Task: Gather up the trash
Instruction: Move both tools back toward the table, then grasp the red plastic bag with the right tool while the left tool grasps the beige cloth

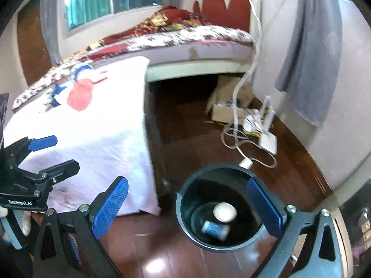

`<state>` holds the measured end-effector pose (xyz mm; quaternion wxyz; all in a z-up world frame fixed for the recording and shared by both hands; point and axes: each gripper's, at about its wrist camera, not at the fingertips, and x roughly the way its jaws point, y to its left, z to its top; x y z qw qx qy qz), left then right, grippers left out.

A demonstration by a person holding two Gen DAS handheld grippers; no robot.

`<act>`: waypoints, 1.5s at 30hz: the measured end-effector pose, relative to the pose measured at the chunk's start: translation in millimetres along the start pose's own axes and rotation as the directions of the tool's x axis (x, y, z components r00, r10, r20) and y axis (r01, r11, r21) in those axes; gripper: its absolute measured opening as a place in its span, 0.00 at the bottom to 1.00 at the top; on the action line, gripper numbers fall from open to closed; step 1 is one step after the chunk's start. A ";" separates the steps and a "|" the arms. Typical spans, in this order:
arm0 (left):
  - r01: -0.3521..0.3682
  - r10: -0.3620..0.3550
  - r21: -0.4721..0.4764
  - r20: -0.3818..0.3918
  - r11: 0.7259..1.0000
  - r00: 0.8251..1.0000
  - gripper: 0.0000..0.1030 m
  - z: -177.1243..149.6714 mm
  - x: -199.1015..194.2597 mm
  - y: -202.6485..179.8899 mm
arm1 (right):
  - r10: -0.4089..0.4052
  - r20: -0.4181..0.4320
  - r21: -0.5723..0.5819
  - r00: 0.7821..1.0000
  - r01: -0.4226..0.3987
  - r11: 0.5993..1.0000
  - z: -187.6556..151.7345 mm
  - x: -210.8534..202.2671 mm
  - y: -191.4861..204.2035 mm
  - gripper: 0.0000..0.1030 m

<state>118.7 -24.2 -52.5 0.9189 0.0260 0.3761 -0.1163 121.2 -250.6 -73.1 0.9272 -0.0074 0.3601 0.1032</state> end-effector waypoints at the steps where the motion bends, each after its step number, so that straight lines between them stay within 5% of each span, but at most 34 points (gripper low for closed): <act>1: -0.013 0.013 -0.012 0.008 1.000 1.000 0.99 -0.7 -4.5 7.6 | 0.014 0.010 -0.011 1.000 -0.014 1.000 5.3 -0.3 10.4 1.00; 11: -0.134 0.142 -0.113 0.061 0.985 0.988 0.99 -7.7 -42.8 86.8 | 0.139 0.060 -0.103 0.988 -0.132 0.986 50.5 14.4 102.9 1.00; 24: -0.249 0.277 -0.286 0.063 0.925 0.959 0.99 -27.2 -57.1 195.9 | 0.199 0.027 -0.195 0.980 -0.190 0.962 111.3 74.5 212.1 1.00; 38: -0.289 0.316 -0.365 0.017 0.885 0.948 0.98 -20.6 -23.5 266.0 | 0.167 -0.108 -0.212 0.980 -0.187 0.959 137.7 180.6 248.2 1.00; 40: -0.300 0.324 -0.356 0.009 0.885 0.946 0.98 -18.8 -17.8 271.3 | 0.173 -0.122 -0.214 0.977 -0.196 0.957 140.1 189.0 253.0 0.90; 42: -0.317 0.339 -0.344 0.004 0.884 0.941 0.98 -14.1 -11.4 278.2 | 0.184 -0.150 -0.222 0.971 -0.215 0.951 141.4 197.9 258.7 0.61; 45: -0.328 0.350 -0.329 0.010 0.886 0.937 0.96 -3.5 -3.0 287.6 | 0.215 -0.137 -0.233 0.967 -0.242 0.942 144.2 200.6 262.8 0.45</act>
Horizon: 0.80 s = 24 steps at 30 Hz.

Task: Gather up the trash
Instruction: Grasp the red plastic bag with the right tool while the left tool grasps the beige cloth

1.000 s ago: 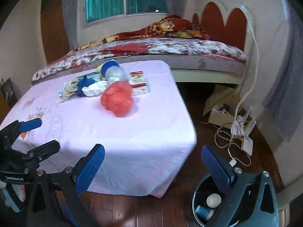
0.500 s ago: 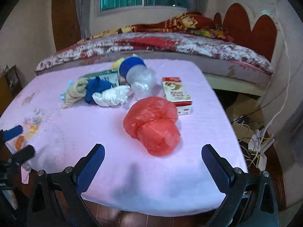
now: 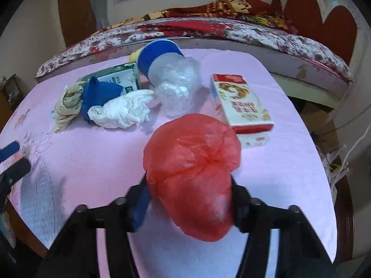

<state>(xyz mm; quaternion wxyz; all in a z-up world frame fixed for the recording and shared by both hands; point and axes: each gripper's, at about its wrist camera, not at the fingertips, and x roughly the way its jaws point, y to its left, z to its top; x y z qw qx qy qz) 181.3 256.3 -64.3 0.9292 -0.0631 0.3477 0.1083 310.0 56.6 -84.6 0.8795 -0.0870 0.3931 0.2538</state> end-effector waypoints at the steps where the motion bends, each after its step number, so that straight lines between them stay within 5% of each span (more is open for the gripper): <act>1: 0.000 0.000 0.009 0.006 1.000 1.000 0.95 6.5 4.8 0.4 | 0.003 0.009 0.003 1.000 -0.003 1.000 2.7 -0.5 0.9 0.44; 13: 0.034 -0.034 -0.009 0.003 0.999 0.999 0.86 47.0 54.9 0.9 | 0.007 0.079 -0.003 0.997 -0.007 1.000 33.7 -6.1 8.2 0.44; 21: 0.120 -0.123 -0.063 -0.043 0.991 0.991 0.50 44.4 71.9 11.6 | 0.000 0.072 0.000 0.997 0.000 1.000 26.7 -9.7 -0.5 0.44; 24: 0.113 -0.114 -0.050 -0.012 0.992 0.993 0.45 47.5 57.7 10.3 | 0.001 0.070 -0.005 0.998 -0.001 1.000 22.8 -12.5 -3.3 0.44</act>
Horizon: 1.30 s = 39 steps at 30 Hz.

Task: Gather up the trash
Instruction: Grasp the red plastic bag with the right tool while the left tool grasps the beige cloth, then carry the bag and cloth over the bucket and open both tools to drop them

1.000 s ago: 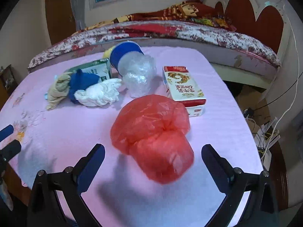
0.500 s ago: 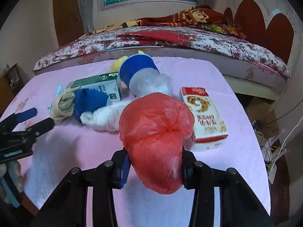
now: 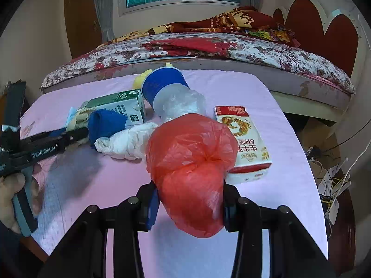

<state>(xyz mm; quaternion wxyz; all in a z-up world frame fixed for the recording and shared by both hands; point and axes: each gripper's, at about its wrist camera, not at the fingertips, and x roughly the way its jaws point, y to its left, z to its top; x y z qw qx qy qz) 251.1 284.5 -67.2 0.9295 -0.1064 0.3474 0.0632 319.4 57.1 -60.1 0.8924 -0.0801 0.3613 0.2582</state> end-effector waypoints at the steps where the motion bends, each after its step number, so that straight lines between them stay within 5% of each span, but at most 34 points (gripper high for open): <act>1: -0.001 0.001 0.004 0.007 1.000 1.000 0.45 0.2 -6.4 -0.8 | 0.001 -0.003 0.002 1.000 -0.001 1.000 -1.6 -1.0 -1.3 0.44; 15: -0.014 0.011 0.041 0.064 0.999 0.998 0.41 -30.3 -76.1 -22.3 | -0.017 0.015 0.005 1.000 0.017 1.000 -24.1 -43.8 -4.4 0.43; 39: 0.188 -0.208 0.220 0.070 0.957 0.976 0.41 -63.3 -139.2 -171.7 | -0.137 0.099 0.142 0.986 0.122 0.982 -99.7 -193.9 -81.6 0.43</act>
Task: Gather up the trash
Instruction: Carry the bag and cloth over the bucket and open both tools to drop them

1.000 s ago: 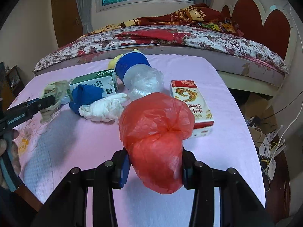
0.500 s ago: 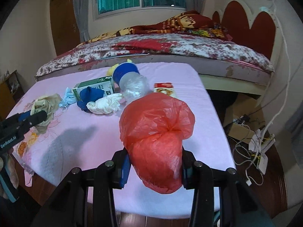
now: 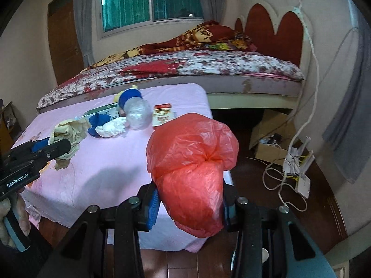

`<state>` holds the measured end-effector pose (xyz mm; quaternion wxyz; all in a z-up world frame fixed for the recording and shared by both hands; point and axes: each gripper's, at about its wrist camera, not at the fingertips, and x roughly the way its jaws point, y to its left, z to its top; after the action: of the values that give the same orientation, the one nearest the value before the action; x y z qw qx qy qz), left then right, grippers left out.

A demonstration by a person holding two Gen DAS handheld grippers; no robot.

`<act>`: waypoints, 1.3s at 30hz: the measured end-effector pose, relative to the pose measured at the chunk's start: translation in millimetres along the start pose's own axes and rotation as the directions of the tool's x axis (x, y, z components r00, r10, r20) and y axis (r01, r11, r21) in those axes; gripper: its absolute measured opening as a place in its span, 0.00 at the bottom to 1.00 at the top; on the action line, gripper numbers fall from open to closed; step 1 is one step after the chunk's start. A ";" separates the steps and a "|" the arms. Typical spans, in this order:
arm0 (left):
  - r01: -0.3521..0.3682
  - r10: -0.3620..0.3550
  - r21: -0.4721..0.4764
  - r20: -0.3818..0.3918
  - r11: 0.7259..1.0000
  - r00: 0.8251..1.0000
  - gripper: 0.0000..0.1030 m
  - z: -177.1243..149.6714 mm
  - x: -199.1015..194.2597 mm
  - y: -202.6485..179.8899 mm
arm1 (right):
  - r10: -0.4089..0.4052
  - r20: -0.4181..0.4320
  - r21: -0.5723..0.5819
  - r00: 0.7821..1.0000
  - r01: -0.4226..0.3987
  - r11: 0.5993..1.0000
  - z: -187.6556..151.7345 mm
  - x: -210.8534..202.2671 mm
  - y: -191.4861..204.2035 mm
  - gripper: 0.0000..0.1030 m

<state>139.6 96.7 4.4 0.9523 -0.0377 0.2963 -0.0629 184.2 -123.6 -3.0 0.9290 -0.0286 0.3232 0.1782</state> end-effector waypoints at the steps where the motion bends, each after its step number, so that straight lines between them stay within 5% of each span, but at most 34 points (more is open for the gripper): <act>1: 0.009 -0.009 0.009 0.000 1.000 1.000 0.41 -0.5 0.8 -8.0 | -0.007 0.002 0.005 1.000 0.007 1.000 -2.4 -3.8 -5.9 0.43; 23: 0.213 -0.199 0.162 -0.098 0.963 0.975 0.41 -18.8 45.6 -151.0 | -0.149 -0.056 0.160 0.987 0.156 0.975 -65.5 -43.3 -124.8 0.43; 39: 0.397 -0.323 0.256 -0.288 0.881 0.902 0.41 -65.0 99.6 -243.4 | -0.191 -0.203 0.244 0.960 0.238 0.940 -152.7 -41.8 -207.4 0.43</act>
<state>160.2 -160.5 -78.2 0.8754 0.0643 0.3818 -0.2893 136.1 -356.3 -110.9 0.9060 0.0453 0.4199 0.0274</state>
